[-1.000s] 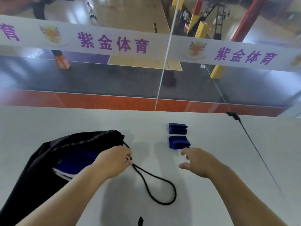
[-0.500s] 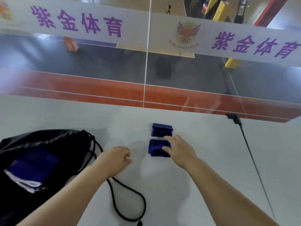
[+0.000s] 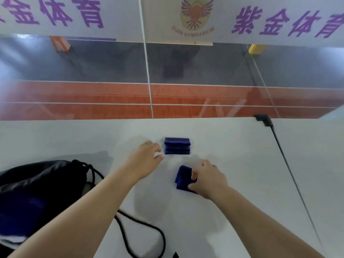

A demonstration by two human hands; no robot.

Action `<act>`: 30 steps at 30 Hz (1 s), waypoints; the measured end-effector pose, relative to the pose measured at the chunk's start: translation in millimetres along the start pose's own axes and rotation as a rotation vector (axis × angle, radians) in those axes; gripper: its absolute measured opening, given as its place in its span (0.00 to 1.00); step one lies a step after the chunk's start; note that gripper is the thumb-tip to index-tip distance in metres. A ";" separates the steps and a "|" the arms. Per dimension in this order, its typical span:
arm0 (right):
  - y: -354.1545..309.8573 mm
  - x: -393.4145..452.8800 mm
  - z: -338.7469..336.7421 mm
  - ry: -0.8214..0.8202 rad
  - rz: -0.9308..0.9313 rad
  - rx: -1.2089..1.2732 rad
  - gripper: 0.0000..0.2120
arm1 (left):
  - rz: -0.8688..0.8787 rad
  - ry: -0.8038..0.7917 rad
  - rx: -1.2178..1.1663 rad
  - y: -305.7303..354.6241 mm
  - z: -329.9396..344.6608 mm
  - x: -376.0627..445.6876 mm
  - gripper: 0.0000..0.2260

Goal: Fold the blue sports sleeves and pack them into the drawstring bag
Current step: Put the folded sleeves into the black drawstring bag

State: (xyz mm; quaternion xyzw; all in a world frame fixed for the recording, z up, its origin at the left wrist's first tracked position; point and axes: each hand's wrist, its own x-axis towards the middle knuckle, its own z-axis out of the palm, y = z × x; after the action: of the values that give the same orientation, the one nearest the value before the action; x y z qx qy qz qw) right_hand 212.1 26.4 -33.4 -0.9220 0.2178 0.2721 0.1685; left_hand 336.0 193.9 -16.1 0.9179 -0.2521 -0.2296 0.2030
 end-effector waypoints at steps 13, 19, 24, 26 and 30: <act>28.8 -5.2 14.3 0.032 0.079 0.185 0.24 | -0.068 -0.130 -0.008 11.9 34.8 57.7 0.17; 34.7 -4.8 13.5 0.010 0.019 0.229 0.15 | -0.145 -0.087 -0.231 13.0 37.8 58.6 0.10; 46.0 -10.1 11.7 -0.026 -0.021 0.240 0.06 | -0.185 -0.056 -0.345 14.1 40.1 58.5 0.04; 50.8 -13.4 11.6 -0.030 -0.019 0.245 0.06 | -0.222 -0.054 -0.369 13.4 42.5 54.6 0.04; 56.8 -18.7 11.5 -0.023 -0.002 0.276 0.05 | -0.256 -0.065 -0.440 12.6 51.5 37.9 0.07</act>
State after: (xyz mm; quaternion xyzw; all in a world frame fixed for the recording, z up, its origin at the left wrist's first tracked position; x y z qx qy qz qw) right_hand 165.1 -11.1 -42.7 -0.8871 0.2502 0.2502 0.2964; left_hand 333.4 149.7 -63.8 0.8684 -0.0841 -0.3319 0.3588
